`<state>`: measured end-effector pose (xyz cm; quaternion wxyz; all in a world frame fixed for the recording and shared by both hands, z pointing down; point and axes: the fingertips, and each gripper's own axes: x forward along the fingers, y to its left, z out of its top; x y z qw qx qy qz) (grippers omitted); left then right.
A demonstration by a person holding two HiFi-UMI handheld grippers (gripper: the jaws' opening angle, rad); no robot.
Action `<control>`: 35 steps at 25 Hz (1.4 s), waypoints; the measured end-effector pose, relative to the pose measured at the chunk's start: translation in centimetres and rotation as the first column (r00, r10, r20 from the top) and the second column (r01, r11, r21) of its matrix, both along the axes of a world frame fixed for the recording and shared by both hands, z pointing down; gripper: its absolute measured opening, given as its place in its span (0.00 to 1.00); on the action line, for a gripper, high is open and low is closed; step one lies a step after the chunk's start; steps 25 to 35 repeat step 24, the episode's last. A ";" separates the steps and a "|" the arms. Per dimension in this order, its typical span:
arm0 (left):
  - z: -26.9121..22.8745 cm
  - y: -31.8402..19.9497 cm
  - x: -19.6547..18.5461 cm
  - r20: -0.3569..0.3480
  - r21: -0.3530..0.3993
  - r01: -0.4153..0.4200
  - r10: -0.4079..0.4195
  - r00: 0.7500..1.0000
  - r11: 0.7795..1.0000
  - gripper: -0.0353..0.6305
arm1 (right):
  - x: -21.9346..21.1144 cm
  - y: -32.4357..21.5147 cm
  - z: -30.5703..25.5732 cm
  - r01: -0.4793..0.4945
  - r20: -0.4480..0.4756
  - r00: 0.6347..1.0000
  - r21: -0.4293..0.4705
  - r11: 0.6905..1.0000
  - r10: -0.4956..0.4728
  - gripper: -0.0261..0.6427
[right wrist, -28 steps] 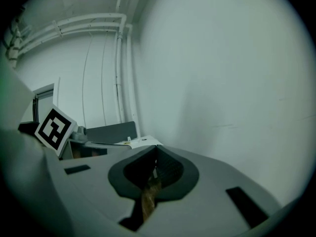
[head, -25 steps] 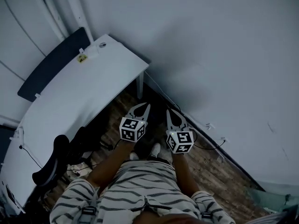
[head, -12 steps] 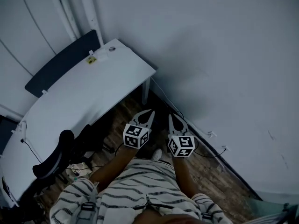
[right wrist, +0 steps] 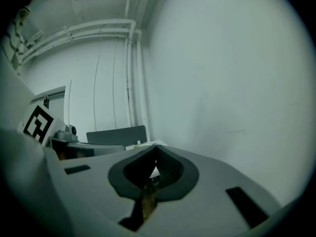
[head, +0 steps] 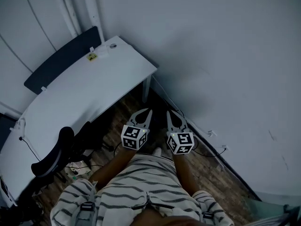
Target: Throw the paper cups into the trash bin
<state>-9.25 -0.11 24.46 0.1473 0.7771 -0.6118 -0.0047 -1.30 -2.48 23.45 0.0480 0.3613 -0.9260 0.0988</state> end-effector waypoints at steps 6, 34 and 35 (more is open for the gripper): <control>-0.7 -0.3 0.0 0.044 0.041 0.014 -0.016 0.999 0.999 0.09 | 0.3 -0.7 0.1 -0.003 0.007 1.000 0.007 1.000 0.003 0.05; -0.5 -2.0 0.6 0.065 0.058 0.006 -0.010 0.998 0.998 0.09 | 0.9 -2.4 0.3 -0.006 0.006 1.000 0.013 1.000 0.006 0.05; -0.5 -2.0 0.6 0.065 0.058 0.006 -0.010 0.998 0.998 0.09 | 0.9 -2.4 0.3 -0.006 0.006 1.000 0.013 1.000 0.006 0.05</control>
